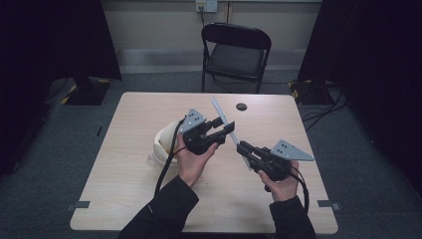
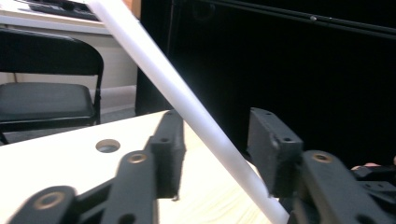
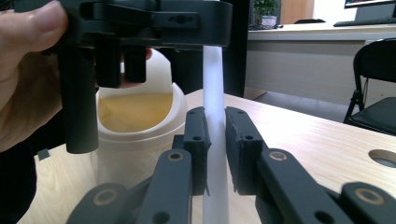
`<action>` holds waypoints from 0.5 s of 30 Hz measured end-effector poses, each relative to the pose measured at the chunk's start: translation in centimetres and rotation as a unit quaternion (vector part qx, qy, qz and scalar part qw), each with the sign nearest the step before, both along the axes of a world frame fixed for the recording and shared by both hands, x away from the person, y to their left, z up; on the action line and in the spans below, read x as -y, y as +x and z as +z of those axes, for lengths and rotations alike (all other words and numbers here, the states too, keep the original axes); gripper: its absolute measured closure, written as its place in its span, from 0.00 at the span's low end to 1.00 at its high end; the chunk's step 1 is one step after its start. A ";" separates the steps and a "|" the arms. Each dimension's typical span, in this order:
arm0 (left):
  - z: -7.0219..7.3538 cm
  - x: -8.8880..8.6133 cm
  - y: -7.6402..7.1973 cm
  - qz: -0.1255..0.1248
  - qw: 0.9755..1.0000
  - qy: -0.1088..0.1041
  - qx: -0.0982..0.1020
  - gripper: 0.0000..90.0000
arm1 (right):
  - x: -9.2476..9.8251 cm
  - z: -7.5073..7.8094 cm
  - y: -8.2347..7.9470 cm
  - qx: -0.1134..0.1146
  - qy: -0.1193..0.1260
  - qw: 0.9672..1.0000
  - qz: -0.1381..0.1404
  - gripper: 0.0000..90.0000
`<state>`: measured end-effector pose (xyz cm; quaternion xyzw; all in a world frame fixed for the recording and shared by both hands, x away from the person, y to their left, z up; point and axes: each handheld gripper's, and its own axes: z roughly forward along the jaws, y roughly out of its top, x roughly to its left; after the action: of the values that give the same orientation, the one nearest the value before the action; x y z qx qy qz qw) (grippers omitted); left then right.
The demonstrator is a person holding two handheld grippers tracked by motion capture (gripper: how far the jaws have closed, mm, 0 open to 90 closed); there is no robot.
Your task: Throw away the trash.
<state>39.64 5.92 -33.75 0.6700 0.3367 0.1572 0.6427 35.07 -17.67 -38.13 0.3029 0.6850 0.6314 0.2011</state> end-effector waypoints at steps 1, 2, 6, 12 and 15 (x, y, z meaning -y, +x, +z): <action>0.0 -0.1 0.0 -0.002 1.000 0.003 -0.001 0.70 | -0.2 0.0 0.0 0.000 -0.001 1.000 0.004 0.89; 0.0 -0.1 0.0 -0.002 1.000 0.003 -0.001 0.71 | -0.3 -0.1 0.0 0.001 -0.002 1.000 0.004 0.89; 0.2 -0.1 -0.2 -0.018 1.000 -0.013 -0.004 0.77 | -0.5 -0.2 0.0 0.001 -0.006 1.000 0.010 0.89; 0.4 -0.1 -0.5 -0.034 0.999 -0.024 0.000 0.82 | -0.7 -0.3 0.0 -0.005 -0.001 1.000 0.017 0.89; 0.7 -0.3 -0.7 -0.036 0.999 -0.017 0.011 0.87 | -0.6 -0.3 0.0 -0.009 0.004 1.000 0.019 0.87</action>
<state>38.92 6.18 -33.08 0.6687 0.3082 0.1358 0.6628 35.11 -17.09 -38.40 0.2962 0.6899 0.6350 0.1818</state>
